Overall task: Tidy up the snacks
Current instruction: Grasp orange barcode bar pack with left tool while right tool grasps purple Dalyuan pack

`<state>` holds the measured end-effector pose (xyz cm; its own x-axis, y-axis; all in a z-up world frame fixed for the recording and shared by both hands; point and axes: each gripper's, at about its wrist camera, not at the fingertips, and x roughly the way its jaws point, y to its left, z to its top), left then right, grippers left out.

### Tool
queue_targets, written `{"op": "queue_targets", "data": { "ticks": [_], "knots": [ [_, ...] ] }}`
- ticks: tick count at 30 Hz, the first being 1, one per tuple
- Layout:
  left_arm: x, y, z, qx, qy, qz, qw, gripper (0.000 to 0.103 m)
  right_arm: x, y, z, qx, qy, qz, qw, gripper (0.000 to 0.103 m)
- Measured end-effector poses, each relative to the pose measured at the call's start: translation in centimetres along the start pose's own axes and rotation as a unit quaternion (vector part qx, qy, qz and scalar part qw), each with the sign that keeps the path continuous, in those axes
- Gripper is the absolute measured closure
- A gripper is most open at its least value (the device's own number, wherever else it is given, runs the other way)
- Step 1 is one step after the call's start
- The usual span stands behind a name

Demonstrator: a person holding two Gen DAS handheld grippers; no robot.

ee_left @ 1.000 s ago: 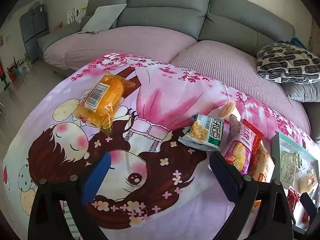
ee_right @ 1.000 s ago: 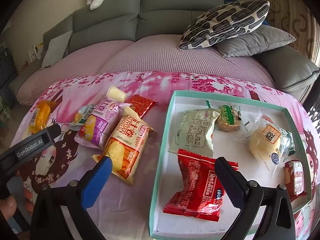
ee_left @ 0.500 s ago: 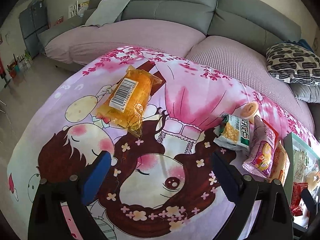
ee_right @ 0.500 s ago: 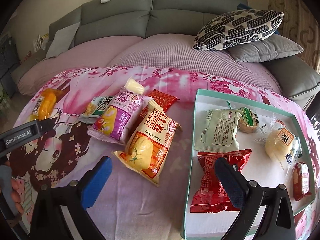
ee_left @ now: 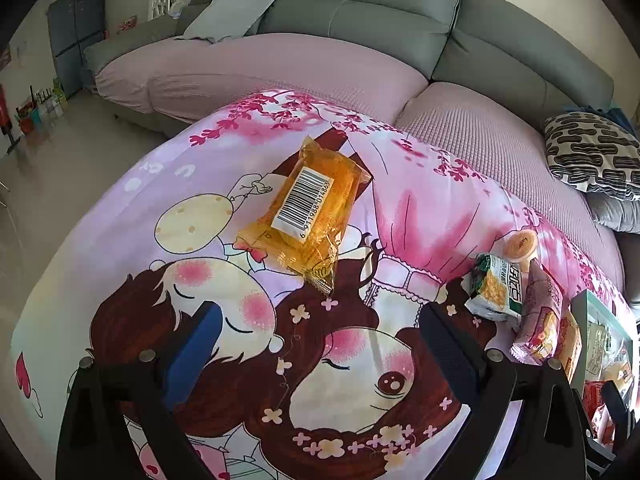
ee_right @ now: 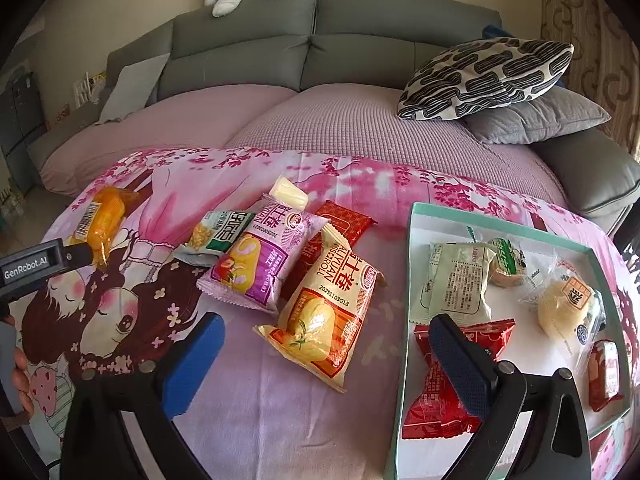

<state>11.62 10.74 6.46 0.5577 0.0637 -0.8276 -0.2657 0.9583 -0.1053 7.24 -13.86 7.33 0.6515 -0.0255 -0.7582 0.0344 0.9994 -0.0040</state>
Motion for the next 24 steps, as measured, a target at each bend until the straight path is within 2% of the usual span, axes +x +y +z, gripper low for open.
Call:
{"op": "queue_targets", "data": {
  "ticks": [5, 7, 10, 13, 15, 20, 21, 24],
  "knots": [
    [0.1, -0.1, 2.0, -0.001, -0.011, -0.008, 0.9999, 0.004, -0.5, 1.0, 1.5, 0.002, -0.018, 0.027, 0.999, 0.000],
    [0.4, -0.2, 2.8, 0.013, -0.015, -0.004, 0.9998, 0.004, -0.4, 1.4, 2.2, 0.008, -0.020, 0.041, 0.999, 0.000],
    [0.9, 0.0, 3.9, 0.032, -0.019, 0.011, 0.9992, 0.004, 0.4, 1.9, 3.1, 0.021, -0.023, 0.049, 0.998, 0.000],
    [1.8, 0.7, 5.1, 0.027, -0.016, 0.002, 0.9995, 0.004, 1.6, 2.3, 3.9, 0.026, -0.012, 0.047, 0.999, 0.002],
    [2.4, 0.5, 5.5, 0.035, -0.017, 0.002, 0.9993, 0.005, 2.3, 2.6, 4.3, 0.026, -0.007, 0.044, 0.999, 0.015],
    [4.7, -0.3, 5.9, 0.056, -0.005, 0.001, 0.9984, 0.008, 4.6, 3.0, 4.6, 0.029, 0.017, 0.041, 0.999, 0.033],
    [5.0, -0.5, 5.9, 0.060, -0.002, -0.001, 0.9982, 0.015, 5.0, 3.0, 4.5, 0.030, 0.021, 0.037, 0.999, 0.038],
    [6.3, -0.8, 5.7, 0.067, 0.010, 0.000, 0.9977, 0.025, 5.5, 3.2, 4.5, 0.024, 0.025, 0.026, 0.999, 0.041]
  ]
}}
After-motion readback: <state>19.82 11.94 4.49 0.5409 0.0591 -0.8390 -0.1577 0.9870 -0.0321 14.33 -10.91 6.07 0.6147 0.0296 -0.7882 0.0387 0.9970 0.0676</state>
